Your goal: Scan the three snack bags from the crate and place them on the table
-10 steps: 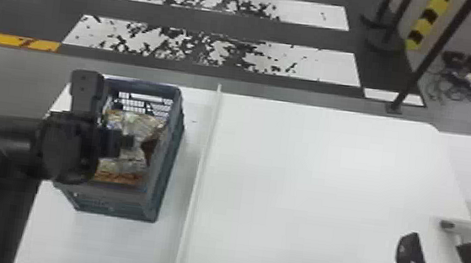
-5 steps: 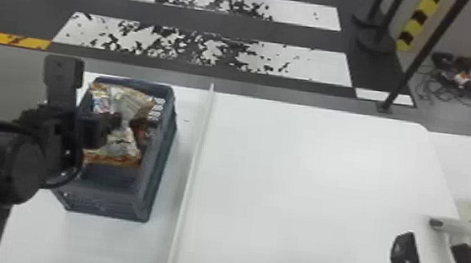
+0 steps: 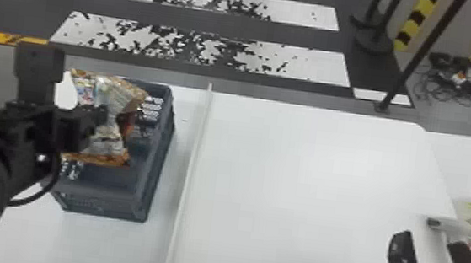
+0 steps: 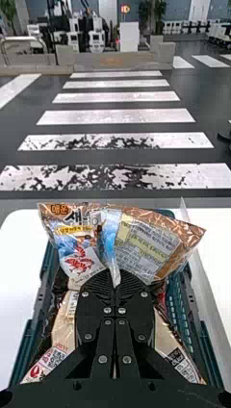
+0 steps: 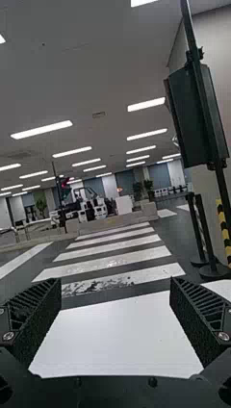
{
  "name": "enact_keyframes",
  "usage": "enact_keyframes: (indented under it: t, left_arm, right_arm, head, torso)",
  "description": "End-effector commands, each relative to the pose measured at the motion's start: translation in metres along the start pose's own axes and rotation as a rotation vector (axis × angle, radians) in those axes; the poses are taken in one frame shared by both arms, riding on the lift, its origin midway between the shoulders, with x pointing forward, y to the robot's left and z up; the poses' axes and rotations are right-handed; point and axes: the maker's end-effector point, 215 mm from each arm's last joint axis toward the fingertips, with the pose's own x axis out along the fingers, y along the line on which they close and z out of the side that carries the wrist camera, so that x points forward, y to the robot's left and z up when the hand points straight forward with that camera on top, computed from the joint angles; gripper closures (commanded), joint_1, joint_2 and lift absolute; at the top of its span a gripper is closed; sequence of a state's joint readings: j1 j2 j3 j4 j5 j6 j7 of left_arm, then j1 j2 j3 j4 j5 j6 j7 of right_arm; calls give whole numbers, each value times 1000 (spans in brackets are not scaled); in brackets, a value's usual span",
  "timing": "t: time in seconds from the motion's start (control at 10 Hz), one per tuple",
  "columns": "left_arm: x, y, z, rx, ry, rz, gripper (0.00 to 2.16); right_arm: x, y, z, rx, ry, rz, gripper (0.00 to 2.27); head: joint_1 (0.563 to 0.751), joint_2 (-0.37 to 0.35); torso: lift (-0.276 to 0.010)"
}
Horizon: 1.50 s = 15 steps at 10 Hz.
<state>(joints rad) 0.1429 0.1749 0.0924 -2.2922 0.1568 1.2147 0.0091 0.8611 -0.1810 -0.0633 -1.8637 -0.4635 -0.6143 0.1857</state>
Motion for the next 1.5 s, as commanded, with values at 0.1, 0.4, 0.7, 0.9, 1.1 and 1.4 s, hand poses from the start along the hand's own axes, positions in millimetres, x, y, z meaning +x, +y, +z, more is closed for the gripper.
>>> enact_keyframes:
  t: [0.1,0.4,0.7,0.9,1.1,1.4]
  left_arm:
    - [-50,-5,29,22,-92,0,1889]
    - [-66,-80,42,42,-122,-174,1889]
    - [-31,-210,20,73,-89,-442,1889]
    - [-18,-298,3,93,-88,-635,1889]
    - [-19,-390,-28,88,-36,-838,1889]
    - [-12,-451,-111,256,43,-984,1885]
  right_arm:
    - [7,-5,2,-9,-3,-3,97]
    - [15,-13,2,-37,8,-7,97]
    - [22,-24,9,-57,16,-18,97]
    - [27,-29,4,-57,51,-24,97]
    - [36,-35,-5,-41,97,-31,97]
    - [48,-48,-12,-36,156,-42,97]
  head:
    - [695,-28]
    - [695,-77]
    - [695,-254]
    - [695,-350]
    - [695,-350]
    - [695,-350]
  torso:
    - [-36]
    - [-36]
    - [-36]
    - [-36]
    - [-36]
    - [-36]
